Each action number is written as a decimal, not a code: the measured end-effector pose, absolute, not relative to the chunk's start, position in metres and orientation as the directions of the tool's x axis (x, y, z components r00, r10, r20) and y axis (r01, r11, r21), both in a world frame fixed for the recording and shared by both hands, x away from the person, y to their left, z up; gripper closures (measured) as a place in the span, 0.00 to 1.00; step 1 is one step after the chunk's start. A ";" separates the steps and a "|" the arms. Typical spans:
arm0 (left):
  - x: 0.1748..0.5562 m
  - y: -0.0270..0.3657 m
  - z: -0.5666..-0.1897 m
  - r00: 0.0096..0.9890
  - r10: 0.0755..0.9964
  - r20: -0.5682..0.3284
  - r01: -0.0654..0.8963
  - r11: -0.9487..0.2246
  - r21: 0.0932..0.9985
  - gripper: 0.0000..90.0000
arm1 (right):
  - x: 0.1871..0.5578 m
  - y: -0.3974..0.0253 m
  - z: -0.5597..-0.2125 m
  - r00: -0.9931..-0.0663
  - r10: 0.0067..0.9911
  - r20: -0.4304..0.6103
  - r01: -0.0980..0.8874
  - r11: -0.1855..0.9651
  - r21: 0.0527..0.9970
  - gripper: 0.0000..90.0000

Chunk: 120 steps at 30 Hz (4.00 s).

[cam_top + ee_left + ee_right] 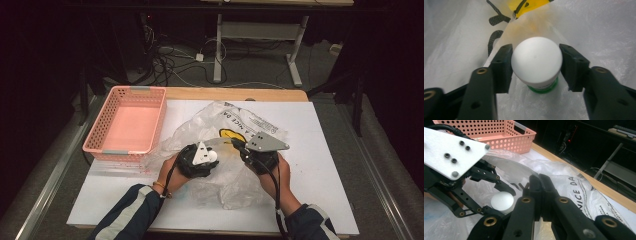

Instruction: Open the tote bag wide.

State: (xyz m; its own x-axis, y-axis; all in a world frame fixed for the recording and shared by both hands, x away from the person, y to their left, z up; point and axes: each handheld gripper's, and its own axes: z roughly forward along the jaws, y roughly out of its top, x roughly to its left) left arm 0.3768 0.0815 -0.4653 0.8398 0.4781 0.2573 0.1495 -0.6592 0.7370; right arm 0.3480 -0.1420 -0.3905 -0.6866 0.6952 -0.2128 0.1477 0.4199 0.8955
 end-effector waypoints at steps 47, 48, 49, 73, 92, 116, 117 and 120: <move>0.329 0.193 -0.439 0.748 0.570 0.340 0.237 -0.708 0.666 0.63 | 0.338 -0.157 -0.390 -0.719 0.647 -0.254 0.137 0.490 0.861 1.00; 0.329 0.193 -0.441 0.753 0.569 0.330 0.237 -0.703 0.671 0.68 | 0.338 -0.157 -0.391 -0.720 0.647 -0.252 0.139 0.490 0.861 1.00; 0.329 0.193 -0.441 0.756 0.568 0.326 0.239 -0.703 0.670 0.74 | 0.337 -0.157 -0.391 -0.720 0.647 -0.251 0.142 0.491 0.859 1.00; 0.323 0.224 -0.448 0.695 0.678 0.239 0.348 -0.608 0.713 0.59 | 0.263 -0.203 -0.422 -0.846 0.505 -0.171 0.164 0.551 0.818 0.35; 0.353 0.206 -0.486 0.776 0.630 0.007 0.470 -0.587 0.659 0.77 | 0.284 -0.199 -0.470 -0.887 0.438 -0.147 0.234 0.700 0.674 0.96; 0.312 0.204 -0.418 0.734 0.643 0.220 0.168 -0.485 0.858 0.98 | 0.272 -0.225 -0.412 -0.726 0.621 -0.295 0.073 0.497 0.865 1.00; 0.310 0.204 -0.415 0.731 0.640 0.237 0.149 -0.489 0.860 0.98 | 0.272 -0.226 -0.410 -0.722 0.625 -0.297 0.069 0.492 0.868 1.00; 0.305 0.201 -0.405 0.730 0.630 0.265 0.090 -0.473 0.877 0.98 | 0.271 -0.227 -0.401 -0.702 0.637 -0.317 0.037 0.476 0.878 1.00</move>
State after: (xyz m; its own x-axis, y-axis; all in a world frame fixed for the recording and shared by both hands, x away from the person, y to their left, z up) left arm 0.3048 0.2014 -0.4051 0.7304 0.6297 0.2647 0.0898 -0.4728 0.8766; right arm 0.2712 -0.2271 -0.4013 -0.7024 0.6375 -0.3165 0.0366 0.4765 0.8784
